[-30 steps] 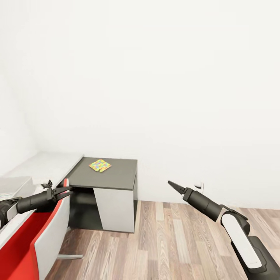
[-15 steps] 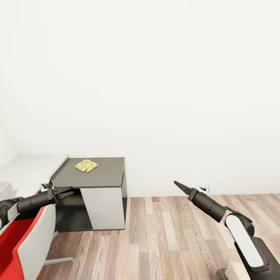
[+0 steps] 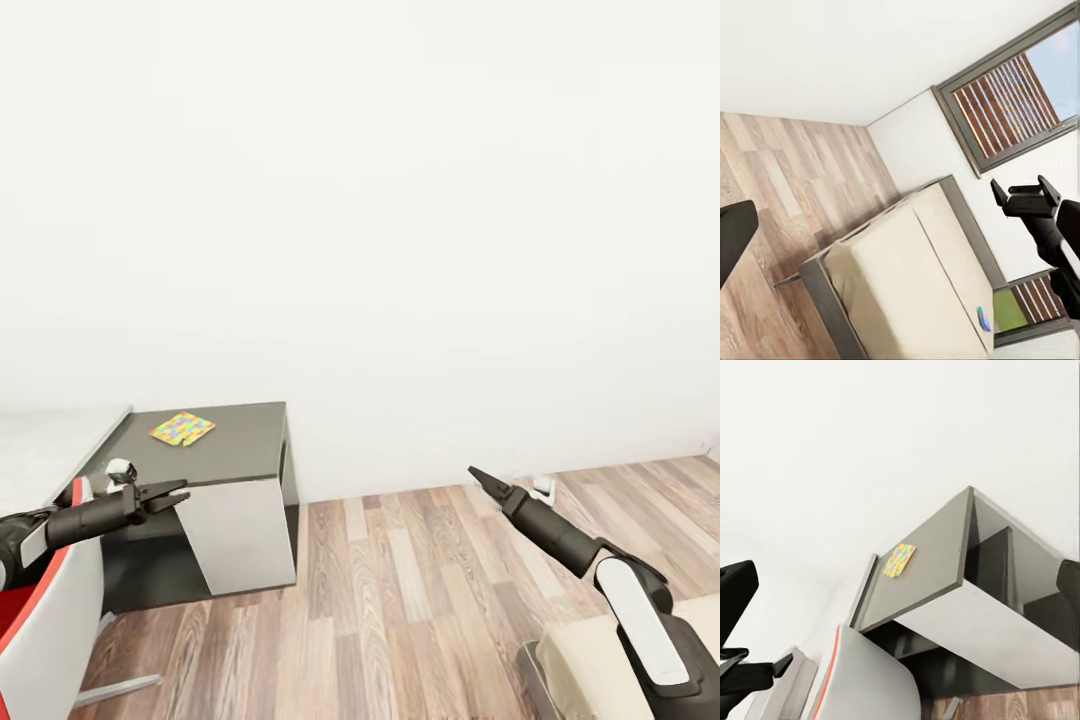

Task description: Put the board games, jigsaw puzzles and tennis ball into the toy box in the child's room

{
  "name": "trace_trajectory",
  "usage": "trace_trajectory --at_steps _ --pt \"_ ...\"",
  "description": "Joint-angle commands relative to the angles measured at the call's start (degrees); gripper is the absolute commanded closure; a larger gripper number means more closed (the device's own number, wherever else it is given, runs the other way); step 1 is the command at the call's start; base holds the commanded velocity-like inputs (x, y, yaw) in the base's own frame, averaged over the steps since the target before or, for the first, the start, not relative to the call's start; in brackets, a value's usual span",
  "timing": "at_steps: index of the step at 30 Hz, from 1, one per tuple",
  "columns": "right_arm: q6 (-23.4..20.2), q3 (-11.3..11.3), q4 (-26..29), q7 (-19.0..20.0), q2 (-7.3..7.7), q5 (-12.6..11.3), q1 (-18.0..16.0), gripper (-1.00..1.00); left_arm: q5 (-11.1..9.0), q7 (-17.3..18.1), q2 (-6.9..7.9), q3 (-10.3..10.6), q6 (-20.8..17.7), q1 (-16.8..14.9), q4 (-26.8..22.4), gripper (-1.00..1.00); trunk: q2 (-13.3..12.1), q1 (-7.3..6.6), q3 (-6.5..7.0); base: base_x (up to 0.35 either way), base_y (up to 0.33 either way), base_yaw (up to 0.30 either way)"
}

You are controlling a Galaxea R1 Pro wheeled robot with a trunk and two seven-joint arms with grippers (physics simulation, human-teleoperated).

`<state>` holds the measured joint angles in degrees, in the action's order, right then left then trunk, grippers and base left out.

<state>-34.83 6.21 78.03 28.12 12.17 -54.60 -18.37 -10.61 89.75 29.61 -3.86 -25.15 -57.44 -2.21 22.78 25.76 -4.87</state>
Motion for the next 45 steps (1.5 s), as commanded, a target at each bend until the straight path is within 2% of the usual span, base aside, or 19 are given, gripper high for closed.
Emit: trace_trajectory --at_steps 1,10,18,28,32,40,45 --pt "-0.5 0.4 -0.1 0.3 0.01 -0.3 -0.1 -1.00 0.4 0.3 -0.04 -0.4 -0.6 0.0 0.0 -1.00 0.1 0.02 -0.18 -0.160 0.000 -0.248" --pt "-0.5 1.3 -0.5 2.9 0.09 -0.3 0.0 -1.00 0.4 0.3 -0.05 -0.4 -0.6 0.0 0.0 -1.00 0.1 0.02 -0.57 -0.126 0.000 -0.248" --pt "-0.5 3.7 -2.6 3.5 0.05 -0.1 0.0 -1.00 0.4 0.3 0.06 -0.4 -0.6 0.0 0.0 -1.00 0.1 0.02 -0.92 -0.014 0.000 -0.248" --pt "-0.5 3.9 -3.1 3.5 -0.02 0.1 0.0 -1.00 0.3 0.3 0.13 -0.3 -0.6 0.0 0.0 -1.00 0.1 0.02 -1.36 -0.001 0.000 -0.248" --pt "-0.4 4.0 -3.3 3.5 -0.04 0.1 0.4 -1.00 0.5 0.3 -0.26 -0.3 -0.6 0.0 0.2 -1.00 0.1 0.02 -1.53 0.000 0.000 -0.248" --pt "-0.2 4.2 -4.2 3.5 -0.04 0.1 1.9 -1.00 0.3 0.3 -0.49 -0.4 1.7 1.3 0.3 -1.00 0.1 0.02 -1.88 0.000 0.000 -0.248" --pt "-0.2 4.1 -4.5 3.5 -0.19 0.1 2.0 -1.00 0.4 0.3 0.03 -0.4 2.1 2.0 0.4 -1.00 0.1 0.02 -2.09 -0.012 0.000 -0.248"
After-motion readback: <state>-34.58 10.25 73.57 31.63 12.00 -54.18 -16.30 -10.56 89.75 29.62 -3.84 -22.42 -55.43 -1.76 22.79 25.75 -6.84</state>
